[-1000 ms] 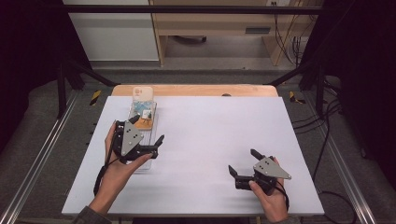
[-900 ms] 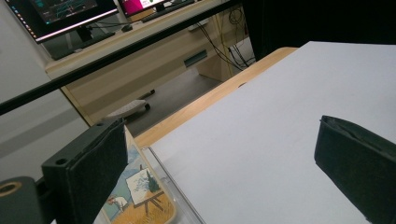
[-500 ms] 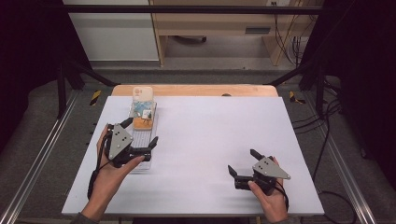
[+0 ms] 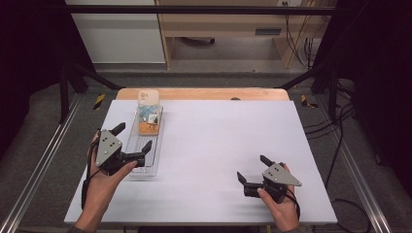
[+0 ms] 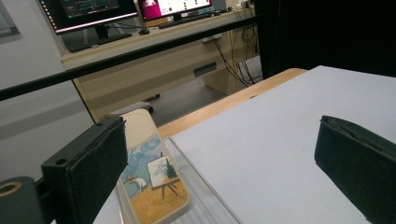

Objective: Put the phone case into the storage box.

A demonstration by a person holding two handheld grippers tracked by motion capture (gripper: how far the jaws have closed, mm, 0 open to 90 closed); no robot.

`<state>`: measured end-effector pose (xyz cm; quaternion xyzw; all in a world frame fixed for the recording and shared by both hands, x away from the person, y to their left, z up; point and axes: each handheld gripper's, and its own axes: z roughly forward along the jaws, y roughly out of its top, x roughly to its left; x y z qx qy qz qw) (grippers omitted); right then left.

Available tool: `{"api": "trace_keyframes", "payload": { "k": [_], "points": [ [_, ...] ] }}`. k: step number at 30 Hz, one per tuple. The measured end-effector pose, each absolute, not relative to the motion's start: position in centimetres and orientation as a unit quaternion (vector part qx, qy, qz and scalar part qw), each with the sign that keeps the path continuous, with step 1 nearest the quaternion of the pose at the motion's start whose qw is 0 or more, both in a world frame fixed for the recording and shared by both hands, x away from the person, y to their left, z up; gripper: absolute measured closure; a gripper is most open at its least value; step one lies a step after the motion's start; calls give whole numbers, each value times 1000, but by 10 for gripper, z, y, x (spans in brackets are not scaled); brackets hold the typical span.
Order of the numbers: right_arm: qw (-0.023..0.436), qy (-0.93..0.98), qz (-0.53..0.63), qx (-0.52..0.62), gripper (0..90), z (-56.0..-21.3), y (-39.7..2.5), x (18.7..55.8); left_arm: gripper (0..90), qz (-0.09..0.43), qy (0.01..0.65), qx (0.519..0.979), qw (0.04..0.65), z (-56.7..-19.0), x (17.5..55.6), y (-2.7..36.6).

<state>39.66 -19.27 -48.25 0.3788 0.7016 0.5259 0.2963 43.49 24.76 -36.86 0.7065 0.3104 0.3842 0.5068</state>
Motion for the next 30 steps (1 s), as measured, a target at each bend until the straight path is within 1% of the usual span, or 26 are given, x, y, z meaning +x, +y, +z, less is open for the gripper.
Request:
{"api": "trace_keyframes", "payload": {
  "k": [3, 30],
  "points": [
    [296, 702, 525, 380, 33, -482, -193, 397, 19, 381, 323, 703, 507, -371, 433, 253],
    [292, 704, 526, 377, 32, -483, -191, 397, 15, 369, 351, 679, 529, -389, 419, 292]
  ]
}}
